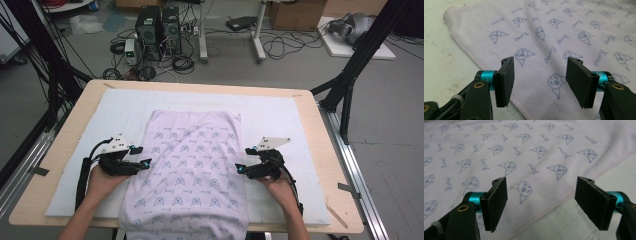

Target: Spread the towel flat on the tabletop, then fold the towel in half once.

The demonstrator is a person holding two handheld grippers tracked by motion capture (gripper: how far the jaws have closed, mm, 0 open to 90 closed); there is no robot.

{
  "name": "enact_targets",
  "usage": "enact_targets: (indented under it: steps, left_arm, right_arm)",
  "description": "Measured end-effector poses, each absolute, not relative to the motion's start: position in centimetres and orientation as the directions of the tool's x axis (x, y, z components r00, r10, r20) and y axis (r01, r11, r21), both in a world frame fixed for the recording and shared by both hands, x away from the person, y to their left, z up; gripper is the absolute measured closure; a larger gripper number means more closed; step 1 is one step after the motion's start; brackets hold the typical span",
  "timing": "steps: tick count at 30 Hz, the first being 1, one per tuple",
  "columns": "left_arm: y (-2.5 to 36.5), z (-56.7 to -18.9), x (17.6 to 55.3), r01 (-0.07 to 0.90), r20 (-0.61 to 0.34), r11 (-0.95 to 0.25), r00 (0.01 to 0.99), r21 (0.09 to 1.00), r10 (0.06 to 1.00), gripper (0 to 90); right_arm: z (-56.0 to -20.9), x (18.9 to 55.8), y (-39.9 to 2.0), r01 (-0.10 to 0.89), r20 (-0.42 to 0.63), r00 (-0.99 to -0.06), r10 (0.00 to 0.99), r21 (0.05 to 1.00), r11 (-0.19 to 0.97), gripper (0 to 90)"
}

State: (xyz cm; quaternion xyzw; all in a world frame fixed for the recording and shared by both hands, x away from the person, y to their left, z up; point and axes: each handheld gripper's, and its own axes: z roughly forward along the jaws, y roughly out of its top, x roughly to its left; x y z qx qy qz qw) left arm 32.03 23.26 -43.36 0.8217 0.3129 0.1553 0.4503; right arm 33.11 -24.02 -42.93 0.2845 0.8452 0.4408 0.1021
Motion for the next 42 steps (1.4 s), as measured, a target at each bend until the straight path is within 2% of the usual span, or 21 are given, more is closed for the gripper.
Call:
enact_targets:
  steps: [27,32,38,40,42]
  left_arm:
    - [23.3,-43.2,31.9,0.368,-0.002,-0.422,0.756,0.829,0.655,40.3]
    - [23.7,-42.2,32.4,0.376,-0.036,-0.38,0.75,0.845,0.661,38.8]
    - [24.1,-40.8,35.0,0.39,-0.029,-0.375,0.725,0.841,0.688,43.9]
    - [23.8,-40.3,36.3,0.39,-0.017,-0.394,0.728,0.832,0.685,49.0]
    - [23.6,-39.6,37.4,0.369,0.003,-0.396,0.729,0.841,0.685,52.2]
  right_arm:
    - [-43.0,32.6,-23.2,0.38,0.045,-0.824,0.564,0.783,0.492,21.4]
    - [-42.3,32.6,-23.1,0.357,0.044,-0.839,0.542,0.796,0.489,21.8]
    - [-40.9,35.4,-23.9,0.38,0.054,-0.819,0.571,0.797,0.47,23.7]
    - [-40.3,37.0,-24.1,0.414,0.075,-0.805,0.588,0.781,0.467,24.0]
    - [-39.7,38.1,-24.3,0.406,0.063,-0.799,0.598,0.79,0.459,25.7]
